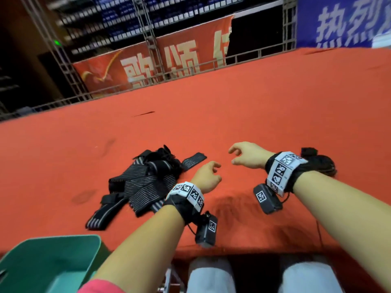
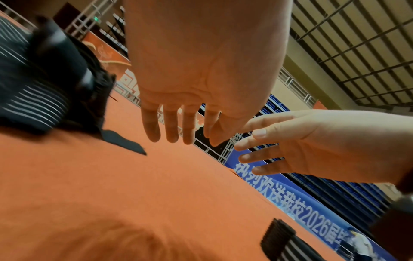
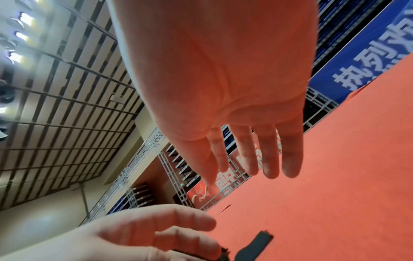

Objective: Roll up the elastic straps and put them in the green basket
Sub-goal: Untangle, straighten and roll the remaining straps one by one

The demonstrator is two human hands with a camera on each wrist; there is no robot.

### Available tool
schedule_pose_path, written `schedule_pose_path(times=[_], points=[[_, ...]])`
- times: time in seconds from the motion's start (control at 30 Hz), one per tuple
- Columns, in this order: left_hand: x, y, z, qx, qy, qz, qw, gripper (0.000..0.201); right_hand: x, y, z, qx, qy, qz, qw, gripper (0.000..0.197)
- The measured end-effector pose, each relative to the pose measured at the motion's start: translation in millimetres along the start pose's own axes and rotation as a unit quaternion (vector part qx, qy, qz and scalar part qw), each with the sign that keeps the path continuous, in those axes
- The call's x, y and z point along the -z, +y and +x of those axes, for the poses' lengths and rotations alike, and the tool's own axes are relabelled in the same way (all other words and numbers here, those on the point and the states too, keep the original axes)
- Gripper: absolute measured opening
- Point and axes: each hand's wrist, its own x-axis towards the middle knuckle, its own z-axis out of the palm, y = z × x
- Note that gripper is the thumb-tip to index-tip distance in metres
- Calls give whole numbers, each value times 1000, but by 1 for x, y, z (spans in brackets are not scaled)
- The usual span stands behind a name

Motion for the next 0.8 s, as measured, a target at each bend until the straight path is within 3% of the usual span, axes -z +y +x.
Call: schedule_pose_path(times=[0.4, 0.67, 0.8], points=[[132, -132, -17, 129, 118, 116, 978, 28, -107, -127, 57, 97, -110, -31, 989, 43], [141, -190, 11, 188, 45, 217, 957, 31, -172, -159, 108, 193, -172, -62, 964, 54], [140, -202, 21, 193, 27, 232, 953, 36, -194, -157, 129, 190, -192, -103, 957, 62]])
